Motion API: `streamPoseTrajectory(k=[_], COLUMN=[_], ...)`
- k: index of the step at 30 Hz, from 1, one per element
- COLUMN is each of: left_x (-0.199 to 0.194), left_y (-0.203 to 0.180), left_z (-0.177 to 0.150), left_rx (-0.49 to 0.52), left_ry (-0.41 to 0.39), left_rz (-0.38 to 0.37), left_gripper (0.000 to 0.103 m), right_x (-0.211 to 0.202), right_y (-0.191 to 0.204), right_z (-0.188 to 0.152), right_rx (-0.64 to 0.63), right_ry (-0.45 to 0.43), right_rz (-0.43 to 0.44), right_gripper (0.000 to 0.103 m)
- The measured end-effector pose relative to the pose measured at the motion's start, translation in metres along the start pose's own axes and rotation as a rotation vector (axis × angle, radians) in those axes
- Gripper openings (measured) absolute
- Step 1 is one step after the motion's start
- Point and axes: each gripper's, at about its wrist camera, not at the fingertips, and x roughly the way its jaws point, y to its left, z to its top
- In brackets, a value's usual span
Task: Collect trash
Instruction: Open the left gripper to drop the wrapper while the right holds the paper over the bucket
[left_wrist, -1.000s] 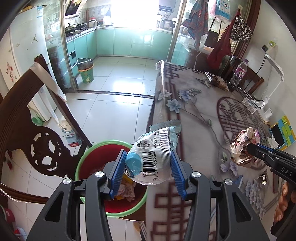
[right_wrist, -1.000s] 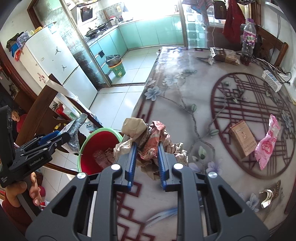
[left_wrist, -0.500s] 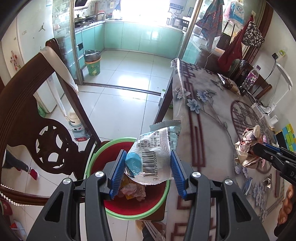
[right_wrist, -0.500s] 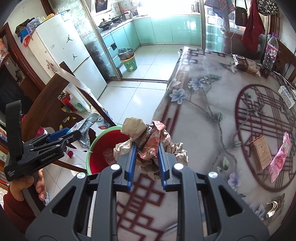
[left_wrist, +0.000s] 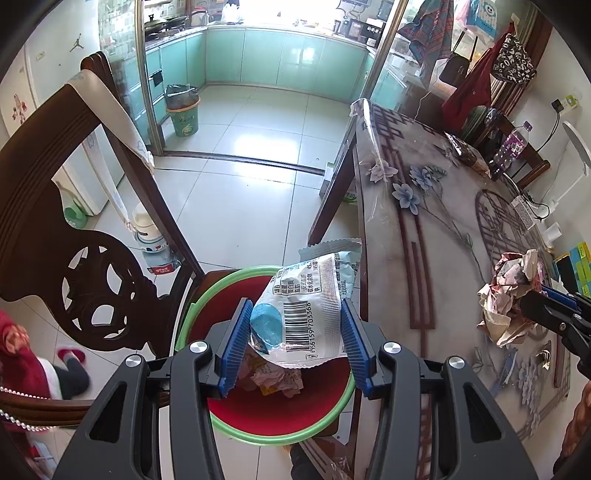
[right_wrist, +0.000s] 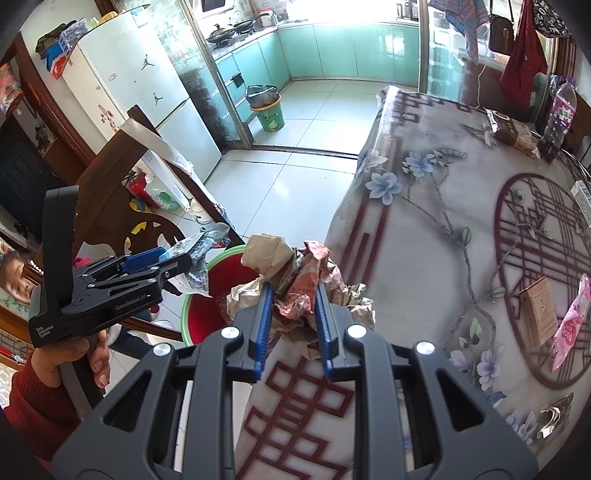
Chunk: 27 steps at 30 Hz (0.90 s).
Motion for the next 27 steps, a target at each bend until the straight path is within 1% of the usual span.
streamPoseTrajectory(k=[6, 14, 19, 22, 27], left_x=[0.002, 0.015, 0.015, 0.014, 0.016], left_y=[0.004, 0.002, -0.002, 0.0, 0.01], left_z=[0.001, 0.01, 0.016, 0.014, 0.007], left_rx=[0.005, 0.051, 0.05, 0.05, 0.036], left_ry=[0.005, 0.02, 0.002, -0.002, 0.012], left_rz=[-0.003, -0.006, -0.011, -0.01, 0.015], left_gripper=[0.046, 0.046, 0.046, 0.046, 0.046], right_x=[0.006, 0.012, 0.016, 0.018, 0.026], right_y=[0.01, 0.017, 0.024, 0.031, 0.04], right_z=[0.001, -0.003, 0.0, 0.003, 0.005], right_rx=[-0.02, -0.029, -0.046, -0.068, -0.083], right_ry=[0.012, 0.029, 0.027, 0.023, 0.029], right_rz=[0.011, 0.012, 0.016, 0.018, 0.041], right_gripper=[0.022, 0.022, 0.022, 0.022, 0.022])
